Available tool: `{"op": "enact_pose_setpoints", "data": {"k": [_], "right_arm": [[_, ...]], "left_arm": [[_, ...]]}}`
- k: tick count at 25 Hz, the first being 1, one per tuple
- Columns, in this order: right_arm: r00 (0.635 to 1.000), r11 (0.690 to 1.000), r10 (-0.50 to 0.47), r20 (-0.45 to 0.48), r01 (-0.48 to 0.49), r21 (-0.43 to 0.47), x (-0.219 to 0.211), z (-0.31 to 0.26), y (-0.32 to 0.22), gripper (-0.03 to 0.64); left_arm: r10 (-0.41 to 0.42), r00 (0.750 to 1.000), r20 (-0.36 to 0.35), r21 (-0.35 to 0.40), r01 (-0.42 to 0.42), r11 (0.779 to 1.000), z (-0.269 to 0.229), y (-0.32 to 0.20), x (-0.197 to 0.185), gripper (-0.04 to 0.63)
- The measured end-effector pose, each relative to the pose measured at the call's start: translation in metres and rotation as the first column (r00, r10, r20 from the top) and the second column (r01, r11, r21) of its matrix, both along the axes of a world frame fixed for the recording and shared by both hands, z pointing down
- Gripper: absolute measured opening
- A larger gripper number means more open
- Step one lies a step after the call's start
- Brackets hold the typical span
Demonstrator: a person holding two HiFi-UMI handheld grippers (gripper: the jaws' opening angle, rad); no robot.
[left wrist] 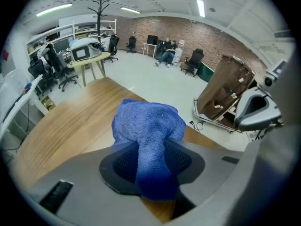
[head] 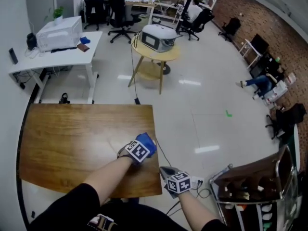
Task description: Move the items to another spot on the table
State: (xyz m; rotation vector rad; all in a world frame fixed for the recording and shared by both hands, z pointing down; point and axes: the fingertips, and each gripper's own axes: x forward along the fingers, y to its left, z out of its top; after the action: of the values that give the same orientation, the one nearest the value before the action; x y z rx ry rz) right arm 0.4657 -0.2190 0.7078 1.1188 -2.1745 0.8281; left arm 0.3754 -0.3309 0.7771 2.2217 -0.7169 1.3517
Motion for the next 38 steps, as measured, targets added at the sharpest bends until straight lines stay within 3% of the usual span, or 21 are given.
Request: {"op": "enact_pose_setpoints", "data": {"k": [3,10,14,17,20,22,23,26,28,33,38], "right_arm": [[1.000,1.000,0.019,-0.002,-0.019,-0.006,0.014,0.003,0.010,-0.005],[0.999,0.999,0.049,0.007,-0.049,-0.012,0.038,0.011,0.017,-0.005],[0.999,0.999,0.033,0.032,-0.033,0.004,0.035,0.007,0.010,-0.005],[0.999,1.000,0.011,0.051,-0.012,0.021,0.023,-0.001,0.007,-0.005],[0.998,0.999,-0.008,0.060,0.006,0.040,0.005,-0.011,0.001,-0.005],[0.998,0.999,-0.020,0.062,0.016,0.050,-0.015,-0.017,-0.003,-0.005],[0.998,0.998,-0.024,0.062,0.021,0.055,-0.027,-0.020,-0.004,-0.005],[0.999,0.997,-0.028,0.045,0.025,0.080,-0.070,-0.027,-0.010,-0.005],[0.999,0.995,-0.028,0.026,0.026,0.095,-0.104,-0.031,-0.012,-0.005],[0.999,0.991,-0.045,-0.003,0.045,0.126,-0.199,-0.041,-0.003,-0.005],[0.993,0.986,-0.110,0.038,0.104,0.131,-0.287,-0.061,0.023,-0.003]], "left_arm": [[0.040,0.999,0.000,-0.006,-0.040,0.999,0.008,0.002,0.024,0.137],[0.076,0.994,0.080,-0.010,-0.075,0.997,0.026,0.001,0.034,0.179],[0.084,0.995,0.062,-0.022,-0.083,0.996,0.017,0.003,0.033,0.369],[0.048,0.998,0.029,0.018,-0.048,0.999,0.002,0.003,0.015,0.393],[0.011,0.995,-0.101,0.008,-0.010,1.000,-0.023,0.010,0.002,0.392],[0.010,0.971,-0.240,0.020,-0.005,1.000,-0.048,0.016,-0.004,0.365],[0.004,0.959,-0.282,0.038,0.007,0.999,-0.058,0.018,-0.016,0.292],[-0.011,0.953,-0.302,0.103,0.044,0.994,-0.071,0.026,-0.078,0.073],[-0.009,0.957,-0.290,0.116,0.045,0.992,-0.070,0.037,-0.124,-0.008],[-0.017,0.954,-0.300,0.090,0.046,0.995,-0.082,0.072,-0.236,-0.008],[-0.096,0.931,-0.352,0.078,0.132,0.988,-0.112,0.126,-0.331,-0.008]]}}
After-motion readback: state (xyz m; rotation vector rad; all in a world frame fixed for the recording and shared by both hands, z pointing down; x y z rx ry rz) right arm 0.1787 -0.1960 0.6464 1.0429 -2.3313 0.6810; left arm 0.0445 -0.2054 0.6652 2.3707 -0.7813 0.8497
